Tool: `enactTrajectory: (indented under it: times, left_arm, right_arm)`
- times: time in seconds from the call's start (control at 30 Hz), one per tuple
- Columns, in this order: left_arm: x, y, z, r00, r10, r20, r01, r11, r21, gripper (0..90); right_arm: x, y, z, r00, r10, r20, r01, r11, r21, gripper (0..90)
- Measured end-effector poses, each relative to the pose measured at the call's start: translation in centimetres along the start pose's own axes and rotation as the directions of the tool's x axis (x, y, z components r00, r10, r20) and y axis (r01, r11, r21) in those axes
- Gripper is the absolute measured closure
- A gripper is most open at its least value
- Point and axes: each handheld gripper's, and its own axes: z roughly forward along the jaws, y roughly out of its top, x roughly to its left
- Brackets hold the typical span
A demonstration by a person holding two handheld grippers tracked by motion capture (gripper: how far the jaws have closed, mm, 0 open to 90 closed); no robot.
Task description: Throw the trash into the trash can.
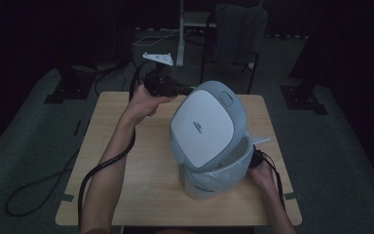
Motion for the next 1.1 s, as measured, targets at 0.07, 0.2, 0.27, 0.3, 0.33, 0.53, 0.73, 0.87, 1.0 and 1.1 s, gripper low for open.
enactTrajectory:
  times: [0.07,0.2,0.27,0.3,0.33,0.53,0.73,0.87,1.0,1.1]
  left_arm:
    - [0.2,0.0,0.0,0.9999,-0.009,0.014,0.009,0.9999,0.006,81.0]
    - [0.5,-0.1,0.3,0.9983,-0.036,0.047,0.034,0.9991,0.026,80.9]
    - [0.6,-0.1,0.4,0.997,-0.046,0.062,0.043,0.998,0.047,80.5]
    - [0.7,-0.1,0.5,0.9968,-0.046,0.066,0.043,0.9975,0.056,80.4]
    - [0.7,-0.1,0.5,0.9963,-0.051,0.07,0.047,0.9972,0.058,80.3]
    - [0.7,0.0,0.5,0.996,-0.051,0.074,0.046,0.997,0.062,79.9]
    - [0.8,0.0,0.4,0.9953,-0.061,0.075,0.057,0.9969,0.055,75.6]
    - [0.9,-0.1,0.4,0.9949,-0.071,0.072,0.068,0.9968,0.043,69.4]
    - [1.0,-0.1,0.5,0.996,-0.07,0.055,0.068,0.9967,0.044,65.9]
    - [1.1,-0.2,0.3,0.9965,-0.072,0.043,0.071,0.997,0.03,63.1]
  right_arm:
    - [0.0,0.0,0.0,1.0,-0.001,0.0,0.001,1.0,0.0,90.0]
    - [0.0,0.0,0.0,1.0,-0.002,0.0,0.002,1.0,0.0,90.0]
    - [0.0,0.0,0.0,1.0,-0.003,0.001,0.003,1.0,0.001,90.0]
    - [0.0,0.0,0.0,1.0,-0.004,0.001,0.004,1.0,0.002,90.0]
    - [0.0,0.0,0.0,1.0,-0.005,0.002,0.005,1.0,0.002,90.0]
    - [0.1,0.1,0.1,1.0,-0.005,0.002,0.005,1.0,0.002,90.0]
    - [0.1,0.1,0.1,1.0,-0.007,0.003,0.007,1.0,0.001,90.0]
    - [0.1,0.1,0.1,1.0,-0.008,0.004,0.008,1.0,0.001,90.0]
    - [0.1,0.1,0.1,1.0,-0.009,0.003,0.009,1.0,0.001,90.0]
    - [0.1,0.1,0.1,1.0,-0.008,0.004,0.008,1.0,0.001,90.0]
